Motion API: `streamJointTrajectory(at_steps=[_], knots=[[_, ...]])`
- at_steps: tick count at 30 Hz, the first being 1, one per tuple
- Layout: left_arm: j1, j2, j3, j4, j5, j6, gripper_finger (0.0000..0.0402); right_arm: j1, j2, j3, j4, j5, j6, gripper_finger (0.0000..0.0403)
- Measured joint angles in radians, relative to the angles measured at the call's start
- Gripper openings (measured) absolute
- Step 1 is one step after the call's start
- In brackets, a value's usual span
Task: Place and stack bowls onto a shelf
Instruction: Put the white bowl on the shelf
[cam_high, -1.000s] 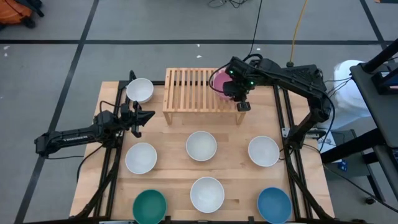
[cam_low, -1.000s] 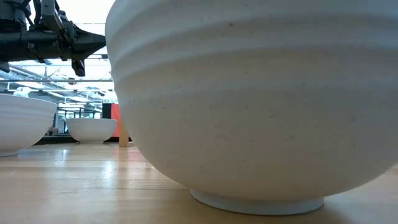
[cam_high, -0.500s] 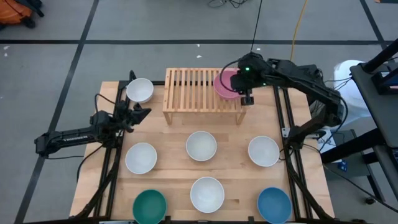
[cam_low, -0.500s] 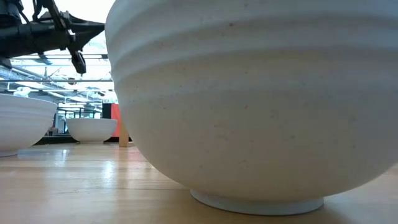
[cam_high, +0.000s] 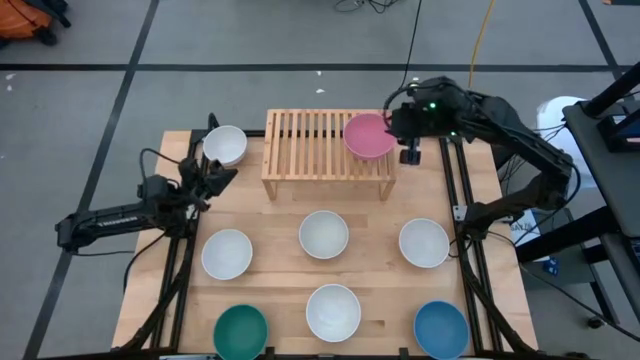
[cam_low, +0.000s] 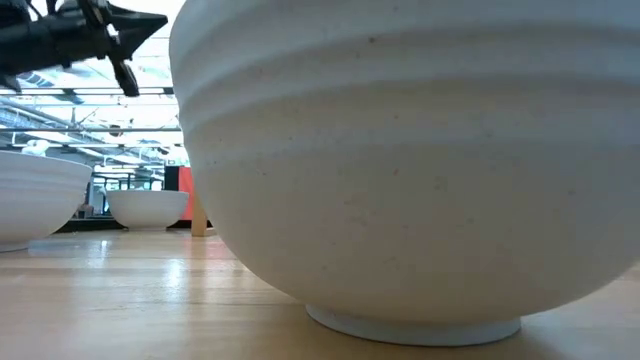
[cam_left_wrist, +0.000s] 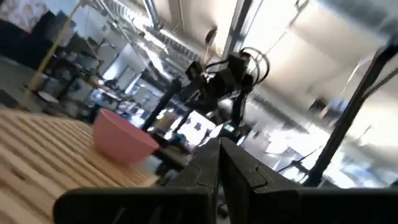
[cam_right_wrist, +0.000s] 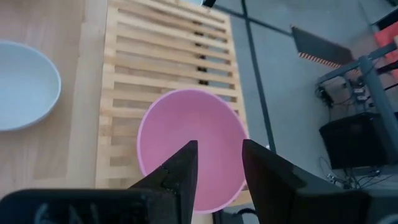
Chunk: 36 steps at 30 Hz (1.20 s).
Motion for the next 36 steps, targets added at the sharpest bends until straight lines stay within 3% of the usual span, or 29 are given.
streamJointTrajectory(at_steps=[5, 9, 13, 17, 22, 29, 36], knots=[[-0.002, 0.026, 0.29, -0.578, 0.019, 0.185, 0.0005, 0.0, -0.035, 0.0, 0.026, 0.0, -0.001, 0.0121], [-0.002, 0.1, 0.549, -0.988, 0.019, 0.238, 0.0005, 0.0, -0.06, 0.0, 0.029, 0.0, -0.003, 0.0121], [-0.002, 0.19, 0.764, -1.246, 0.053, 0.187, 0.0005, 0.0, -0.073, 0.0, 0.032, 0.0, -0.003, 0.0121], [-0.002, 0.269, 0.911, -1.392, 0.055, 0.061, 0.0014, 0.0, -0.077, 0.0, 0.045, 0.0, -0.01, 0.0121], [-0.002, 0.348, 1.006, -1.55, 0.081, 0.007, 0.0053, 0.0, -0.076, 0.0, 0.078, 0.0, -0.015, 0.0121], [-0.002, 0.428, 1.011, -1.661, 0.152, -0.021, 0.0101, 0.0, -0.077, 0.0, 0.104, 0.0, -0.015, 0.0121], [-0.002, 0.517, 1.011, -1.881, 0.184, 0.267, 0.0108, 0.0, -0.077, 0.0, 0.107, 0.0, -0.015, 0.0121]])
